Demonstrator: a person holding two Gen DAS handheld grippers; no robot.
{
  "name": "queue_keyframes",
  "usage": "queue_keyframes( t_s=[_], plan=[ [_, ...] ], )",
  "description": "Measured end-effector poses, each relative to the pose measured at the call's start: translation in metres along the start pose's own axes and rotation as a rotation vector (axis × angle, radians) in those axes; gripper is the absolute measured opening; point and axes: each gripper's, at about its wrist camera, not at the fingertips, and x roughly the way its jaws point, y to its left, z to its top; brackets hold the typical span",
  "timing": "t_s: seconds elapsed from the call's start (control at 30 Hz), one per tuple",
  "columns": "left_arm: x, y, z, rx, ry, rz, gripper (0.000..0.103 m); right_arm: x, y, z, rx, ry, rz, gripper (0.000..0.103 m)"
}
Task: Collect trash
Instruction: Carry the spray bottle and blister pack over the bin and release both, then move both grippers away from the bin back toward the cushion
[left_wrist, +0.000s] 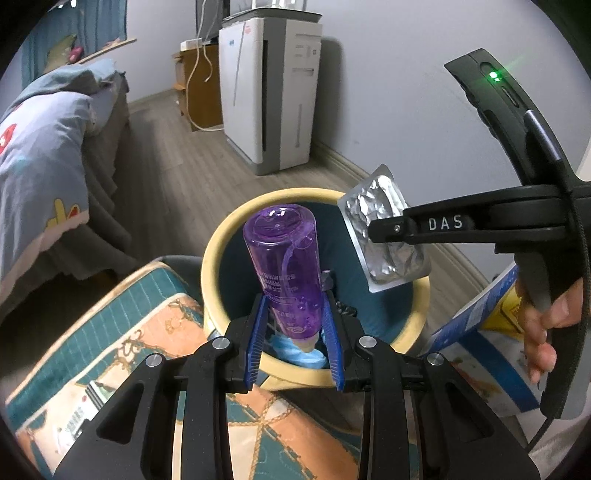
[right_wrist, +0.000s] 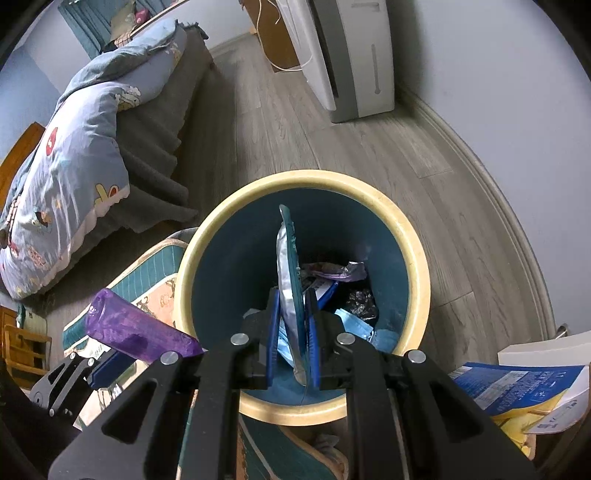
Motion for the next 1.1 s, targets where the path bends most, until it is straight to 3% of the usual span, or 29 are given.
queue_keyframes(
  t_s=[0.3,0.4,0.47,0.5,0.53,0.6,0.73,0.8,1.1],
  plan=[
    [0.009,-0.003,-0.001,0.004,0.033,0.003,0.032,0.005,0.002,-0.001,-0.015,0.019,-0.012,0.014],
    [0.005,-0.002,0.001,-0.011,0.016,0.005,0.042,0.004,0.003,0.000,-0.010,0.010,-0.020,0.015],
    [0.001,0.000,0.001,-0.017,0.004,0.012,0.050,0.004,0.002,0.000,0.003,0.008,-0.030,0.034],
    [-0.001,0.001,0.000,-0.018,0.000,0.015,0.053,0.004,0.001,0.000,0.010,0.006,-0.033,0.053],
    [-0.002,0.002,0.000,-0.018,0.002,0.019,0.054,0.004,0.001,0.000,0.019,0.002,-0.037,0.065],
    [-0.006,0.005,-0.001,-0.017,0.005,0.030,0.065,0.003,0.000,0.000,0.025,-0.003,-0.040,0.070],
    [-0.018,0.014,-0.005,-0.027,-0.005,0.068,0.084,0.000,0.005,0.001,0.033,-0.016,-0.033,0.094],
    [-0.027,0.022,-0.006,-0.039,-0.012,0.088,0.091,-0.002,0.009,0.002,0.026,-0.023,-0.030,0.097],
    [-0.057,0.052,-0.019,-0.069,-0.012,0.147,0.095,-0.003,0.040,-0.001,-0.037,-0.019,-0.042,0.097]
  ],
)
